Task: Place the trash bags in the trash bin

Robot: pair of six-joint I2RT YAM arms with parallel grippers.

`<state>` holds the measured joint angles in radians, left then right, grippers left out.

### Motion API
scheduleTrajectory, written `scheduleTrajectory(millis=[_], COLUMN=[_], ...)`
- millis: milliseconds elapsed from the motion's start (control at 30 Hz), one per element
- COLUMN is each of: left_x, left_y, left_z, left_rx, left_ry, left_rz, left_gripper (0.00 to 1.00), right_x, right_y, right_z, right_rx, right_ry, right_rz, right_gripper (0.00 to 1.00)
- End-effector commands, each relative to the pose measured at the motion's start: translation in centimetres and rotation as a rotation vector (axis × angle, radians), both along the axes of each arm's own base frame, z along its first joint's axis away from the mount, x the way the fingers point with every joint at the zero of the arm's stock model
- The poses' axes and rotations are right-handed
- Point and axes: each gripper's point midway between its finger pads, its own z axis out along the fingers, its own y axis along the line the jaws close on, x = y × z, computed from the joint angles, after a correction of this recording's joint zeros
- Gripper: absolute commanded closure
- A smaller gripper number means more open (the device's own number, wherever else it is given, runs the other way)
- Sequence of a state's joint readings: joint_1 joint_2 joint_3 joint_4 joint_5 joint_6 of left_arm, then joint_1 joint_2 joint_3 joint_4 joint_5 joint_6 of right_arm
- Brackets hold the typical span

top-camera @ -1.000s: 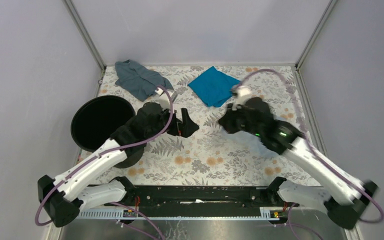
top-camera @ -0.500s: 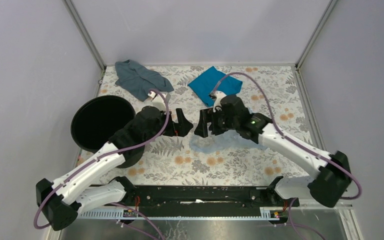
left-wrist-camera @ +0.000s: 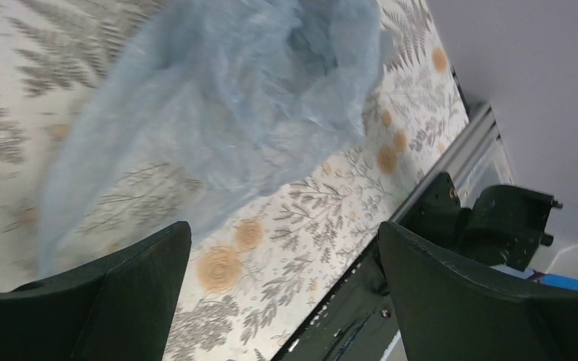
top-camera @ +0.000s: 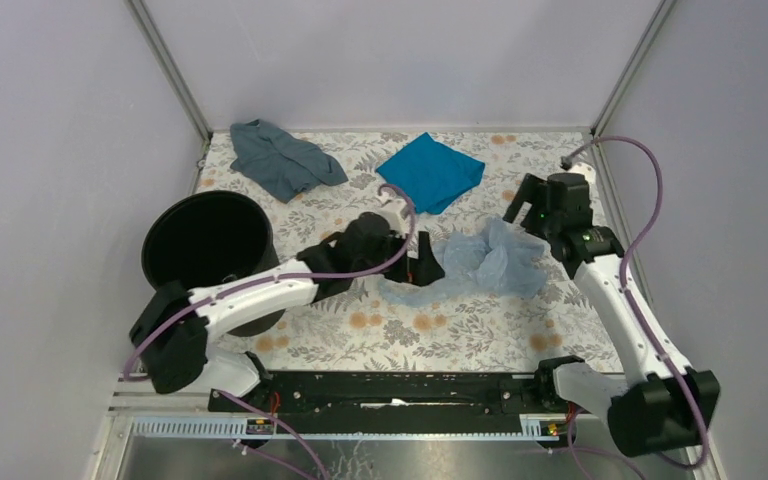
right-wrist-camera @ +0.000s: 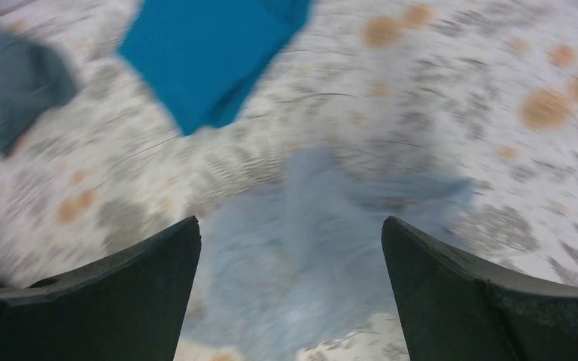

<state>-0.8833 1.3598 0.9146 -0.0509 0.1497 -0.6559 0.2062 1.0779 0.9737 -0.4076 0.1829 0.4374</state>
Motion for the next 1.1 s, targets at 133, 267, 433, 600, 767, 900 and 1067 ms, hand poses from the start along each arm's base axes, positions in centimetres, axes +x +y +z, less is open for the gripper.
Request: scheduleTrajectory(millis=[133, 267, 433, 600, 767, 900, 1067], left_x=[-0.2, -0.5, -1.0, -1.4, -1.2, -0.6, 0.0], left_y=[-7.2, -7.2, -6.6, -5.7, -5.4, -6.2, -7.3], left_z=[3.7, 3.8, 3.7, 3.8, 4.4, 4.3, 4.2], left_rx=[-0.100, -0.096, -0.083, -0.070, -0.067, -0.060, -0.065], left_ry=[-0.093, -0.106, -0.113, -0.121, -0.140, -0.141, -0.121], left_rz=[-0.123, -0.137, -0.146, -0.143, -0.137, -0.129, -0.128], left_gripper=[0.01, 0.01, 0.01, 0.01, 0.01, 0.01, 0.01], right_x=[2.5, 2.9, 3.3, 2.4, 1.3, 1.9, 2.5], right_y=[-8.4, -8.7, -7.3, -7.6, -7.5, -5.6, -5.5], right_z=[-5.2, -7.9, -11.3, -13.8, -15.3, -15.5, -13.6], right_rx=[0.105, 0.167, 0.220, 0.213, 0.204, 0.288, 0.282], right_ry=[0.092, 0.141, 0.185, 0.248, 0.261, 0.233, 0.160], right_rz=[-0.269, -0.252, -0.186, -0.226, -0.219, -0.138, -0.110], right_gripper=[0.04, 0.09, 0.22, 0.27, 0.24, 0.37, 0.78])
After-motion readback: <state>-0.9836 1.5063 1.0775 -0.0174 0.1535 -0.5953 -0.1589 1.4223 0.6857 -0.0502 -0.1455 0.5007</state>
